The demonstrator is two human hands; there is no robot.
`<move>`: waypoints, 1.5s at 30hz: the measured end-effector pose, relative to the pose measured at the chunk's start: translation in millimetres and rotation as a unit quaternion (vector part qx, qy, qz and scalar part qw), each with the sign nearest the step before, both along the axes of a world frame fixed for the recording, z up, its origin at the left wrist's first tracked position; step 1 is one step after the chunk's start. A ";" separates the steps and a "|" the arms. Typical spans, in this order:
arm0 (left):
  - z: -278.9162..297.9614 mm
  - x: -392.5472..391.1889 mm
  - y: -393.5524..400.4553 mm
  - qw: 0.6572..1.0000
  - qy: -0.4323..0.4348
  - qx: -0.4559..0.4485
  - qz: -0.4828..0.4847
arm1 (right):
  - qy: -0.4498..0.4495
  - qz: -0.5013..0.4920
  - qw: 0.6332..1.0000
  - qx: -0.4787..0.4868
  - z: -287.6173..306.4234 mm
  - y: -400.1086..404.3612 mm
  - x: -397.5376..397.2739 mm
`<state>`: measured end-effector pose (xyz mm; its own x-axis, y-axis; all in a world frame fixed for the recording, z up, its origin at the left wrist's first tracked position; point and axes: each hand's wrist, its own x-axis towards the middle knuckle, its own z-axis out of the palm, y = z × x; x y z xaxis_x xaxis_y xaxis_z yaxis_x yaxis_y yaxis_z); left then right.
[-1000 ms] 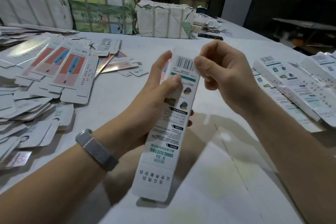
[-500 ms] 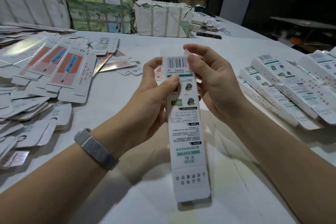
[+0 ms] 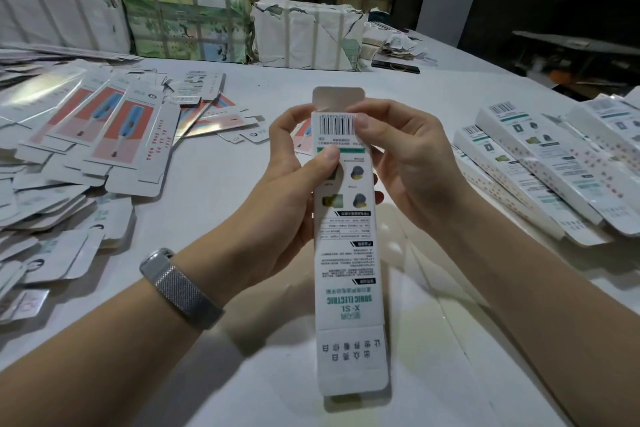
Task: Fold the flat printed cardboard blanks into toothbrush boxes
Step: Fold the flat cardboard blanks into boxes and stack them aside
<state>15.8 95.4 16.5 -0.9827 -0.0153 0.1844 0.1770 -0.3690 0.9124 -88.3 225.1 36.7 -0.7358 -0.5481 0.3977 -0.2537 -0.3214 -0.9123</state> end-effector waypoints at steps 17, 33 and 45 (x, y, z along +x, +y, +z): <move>-3.7 0.4 -1.2 0.997 0.014 -0.078 -0.006 | -0.014 0.000 0.993 0.114 11.5 7.6 -7.9; 5.0 7.4 -2.8 0.986 0.017 -0.167 0.020 | 0.013 -0.011 0.995 0.102 13.2 12.3 -6.6; 8.4 9.2 -2.4 0.998 -0.004 -0.055 -0.009 | 0.085 0.023 0.988 0.125 13.4 17.0 -10.5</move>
<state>25.0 93.0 24.9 -0.9843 0.0212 0.1754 0.1633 -0.2698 0.9490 -98.7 242.1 50.1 -0.6417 -0.6764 0.3616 -0.4013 -0.1057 -0.9098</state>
